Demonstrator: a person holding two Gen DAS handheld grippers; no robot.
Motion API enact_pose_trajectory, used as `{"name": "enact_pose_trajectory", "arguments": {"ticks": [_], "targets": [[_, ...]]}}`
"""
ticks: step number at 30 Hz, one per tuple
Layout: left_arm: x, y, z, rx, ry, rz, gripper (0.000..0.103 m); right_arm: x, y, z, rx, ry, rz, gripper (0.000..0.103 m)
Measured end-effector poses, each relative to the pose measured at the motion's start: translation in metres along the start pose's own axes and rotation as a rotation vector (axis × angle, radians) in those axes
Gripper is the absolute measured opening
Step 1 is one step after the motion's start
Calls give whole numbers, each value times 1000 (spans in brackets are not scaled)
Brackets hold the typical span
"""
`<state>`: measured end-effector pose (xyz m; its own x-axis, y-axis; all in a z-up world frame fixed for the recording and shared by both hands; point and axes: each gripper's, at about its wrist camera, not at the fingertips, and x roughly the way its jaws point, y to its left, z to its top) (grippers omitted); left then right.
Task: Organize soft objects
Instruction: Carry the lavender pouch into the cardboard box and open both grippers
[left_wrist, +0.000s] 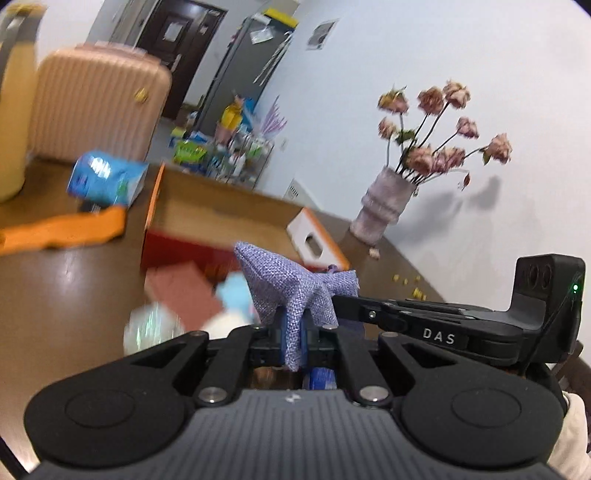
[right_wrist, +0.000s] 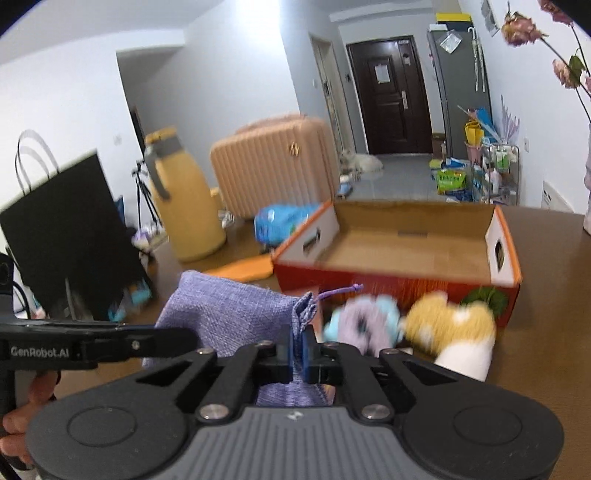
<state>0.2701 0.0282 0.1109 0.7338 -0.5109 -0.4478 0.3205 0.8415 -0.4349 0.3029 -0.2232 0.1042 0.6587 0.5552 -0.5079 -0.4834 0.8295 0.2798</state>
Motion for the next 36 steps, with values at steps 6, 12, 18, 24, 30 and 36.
{"name": "enact_pose_trajectory", "arguments": {"ticks": [6, 12, 18, 24, 30, 36], "targets": [[38, 5, 73, 24, -7, 9, 7, 19, -36, 75, 67, -29, 38, 4], [123, 51, 137, 4, 63, 73, 7, 100, -67, 140, 56, 30, -32, 4], [231, 119, 167, -34, 204, 219, 7, 233, -113, 166, 100, 176, -84, 4], [301, 149, 172, 19, 328, 284, 22, 322, -151, 159, 172, 315, -147, 6], [306, 151, 176, 56, 338, 316, 47, 353, -159, 148, 203, 386, -163, 37], [269, 134, 181, 87, 307, 317, 56, 306, -145, 164, 163, 333, -182, 46]]}}
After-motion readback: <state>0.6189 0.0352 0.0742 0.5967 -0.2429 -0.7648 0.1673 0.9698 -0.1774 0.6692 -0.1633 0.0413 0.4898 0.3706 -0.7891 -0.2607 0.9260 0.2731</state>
